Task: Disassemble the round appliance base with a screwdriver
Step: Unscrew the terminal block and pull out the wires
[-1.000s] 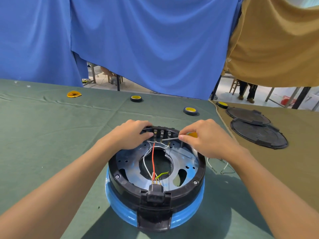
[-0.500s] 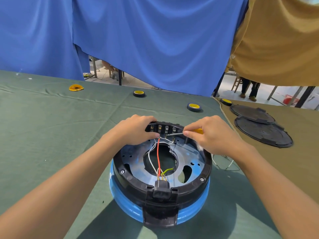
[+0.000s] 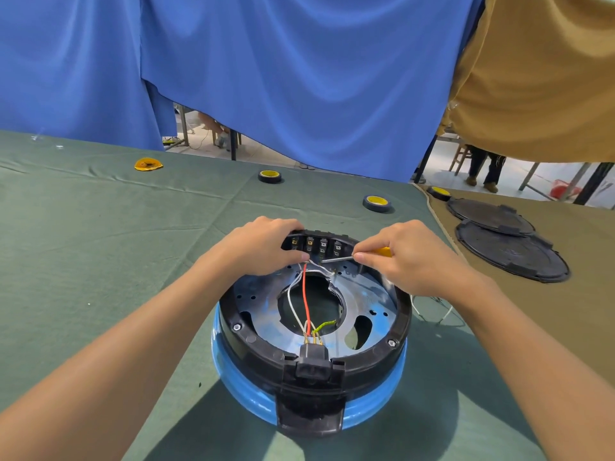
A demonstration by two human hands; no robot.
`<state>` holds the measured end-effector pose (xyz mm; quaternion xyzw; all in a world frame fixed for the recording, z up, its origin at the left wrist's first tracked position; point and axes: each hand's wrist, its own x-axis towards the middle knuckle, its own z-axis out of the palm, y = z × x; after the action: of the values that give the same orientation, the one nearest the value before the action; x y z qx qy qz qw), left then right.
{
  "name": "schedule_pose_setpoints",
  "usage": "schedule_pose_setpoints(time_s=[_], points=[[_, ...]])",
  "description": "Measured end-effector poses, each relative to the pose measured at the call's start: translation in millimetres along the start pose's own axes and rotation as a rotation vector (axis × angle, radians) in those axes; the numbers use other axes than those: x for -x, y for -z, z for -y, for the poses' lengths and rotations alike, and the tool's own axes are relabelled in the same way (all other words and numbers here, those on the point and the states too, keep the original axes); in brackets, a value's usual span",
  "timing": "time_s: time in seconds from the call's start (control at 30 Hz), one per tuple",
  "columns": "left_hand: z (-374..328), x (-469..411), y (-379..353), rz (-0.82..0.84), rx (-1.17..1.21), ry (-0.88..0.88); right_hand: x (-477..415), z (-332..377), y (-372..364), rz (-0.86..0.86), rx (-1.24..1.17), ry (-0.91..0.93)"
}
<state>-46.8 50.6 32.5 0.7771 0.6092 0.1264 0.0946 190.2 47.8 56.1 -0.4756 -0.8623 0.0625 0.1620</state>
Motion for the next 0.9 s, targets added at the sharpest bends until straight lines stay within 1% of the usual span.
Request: schedule_pose_setpoints(time_s=[0.13, 0.4, 0.5, 0.67, 0.9], points=[[1.5, -0.9, -0.3, -0.005, 0.027, -0.005, -3.1, -1.8, 5.9, 0.052, 0.017, -0.002], [10.7, -0.1, 2.5, -0.032, 0.237, 0.009, 1.5, -0.4, 8.9, -0.022, 0.028, -0.012], [12.4, -1.9, 2.0, -0.036, 0.253, 0.009, 1.2, -0.1, 14.0, -0.075, -0.003, -0.013], [13.7, -4.3, 1.6, -0.032, 0.257, 0.006, -4.7, 7.1, -0.1, -0.051, 0.033, 0.019], [14.3, -6.6, 1.0, 0.025, 0.287, 0.031, -7.5, 4.5, -16.3, -0.185, 0.023, 0.05]])
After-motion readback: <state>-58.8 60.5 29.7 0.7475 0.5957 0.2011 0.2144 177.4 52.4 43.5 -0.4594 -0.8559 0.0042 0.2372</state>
